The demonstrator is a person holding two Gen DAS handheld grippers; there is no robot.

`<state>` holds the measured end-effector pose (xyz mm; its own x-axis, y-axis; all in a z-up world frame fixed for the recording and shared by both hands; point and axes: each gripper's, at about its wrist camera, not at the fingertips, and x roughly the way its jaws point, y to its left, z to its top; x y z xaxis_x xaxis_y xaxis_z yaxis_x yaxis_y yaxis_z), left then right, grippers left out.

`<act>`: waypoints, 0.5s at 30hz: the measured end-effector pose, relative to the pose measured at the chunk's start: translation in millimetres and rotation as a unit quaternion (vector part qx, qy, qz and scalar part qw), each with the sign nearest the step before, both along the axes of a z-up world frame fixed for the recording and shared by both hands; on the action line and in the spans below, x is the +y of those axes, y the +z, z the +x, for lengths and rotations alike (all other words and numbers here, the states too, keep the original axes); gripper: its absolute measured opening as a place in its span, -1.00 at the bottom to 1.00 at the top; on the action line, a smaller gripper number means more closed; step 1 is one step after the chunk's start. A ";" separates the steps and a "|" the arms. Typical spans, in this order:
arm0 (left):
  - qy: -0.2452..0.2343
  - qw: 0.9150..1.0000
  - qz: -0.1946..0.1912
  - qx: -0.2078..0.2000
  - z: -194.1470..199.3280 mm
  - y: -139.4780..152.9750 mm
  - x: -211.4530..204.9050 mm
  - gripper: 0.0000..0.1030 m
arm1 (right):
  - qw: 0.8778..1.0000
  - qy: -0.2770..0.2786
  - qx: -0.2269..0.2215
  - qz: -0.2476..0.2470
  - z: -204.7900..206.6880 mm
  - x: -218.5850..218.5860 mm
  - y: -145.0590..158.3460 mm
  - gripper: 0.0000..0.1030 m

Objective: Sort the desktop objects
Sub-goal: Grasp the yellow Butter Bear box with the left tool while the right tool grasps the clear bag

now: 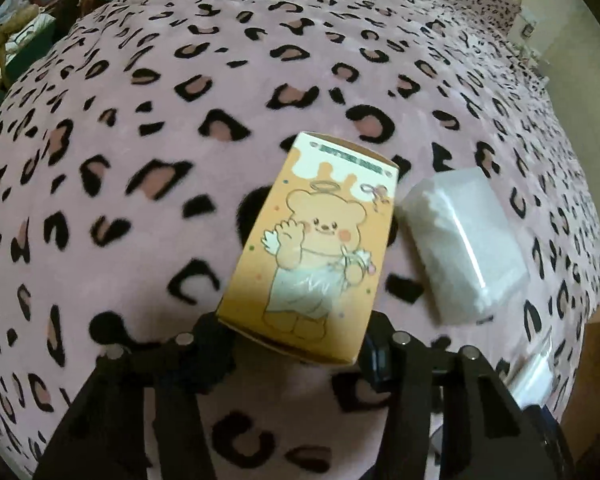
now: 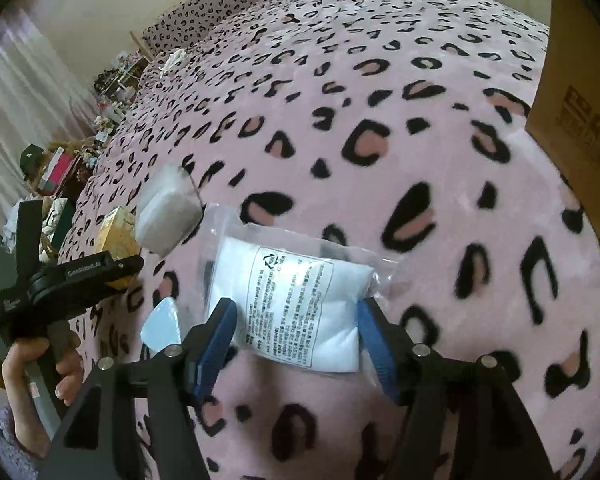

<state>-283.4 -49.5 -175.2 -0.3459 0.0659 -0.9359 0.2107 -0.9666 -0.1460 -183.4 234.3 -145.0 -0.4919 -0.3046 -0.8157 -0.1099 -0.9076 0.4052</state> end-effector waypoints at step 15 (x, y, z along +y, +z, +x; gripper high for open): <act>-0.018 0.999 -0.007 0.047 69.2 26.6 -18.1 -0.07 | 0.998 -0.009 0.052 -0.042 28.9 -19.4 22.6 -0.26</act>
<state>-214.2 -67.6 -148.6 -0.4297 0.0663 -0.9005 0.1623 -0.9754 -0.1493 -154.6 214.9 -122.4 -0.5779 -0.3598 -0.7325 -0.0798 -0.8684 0.4895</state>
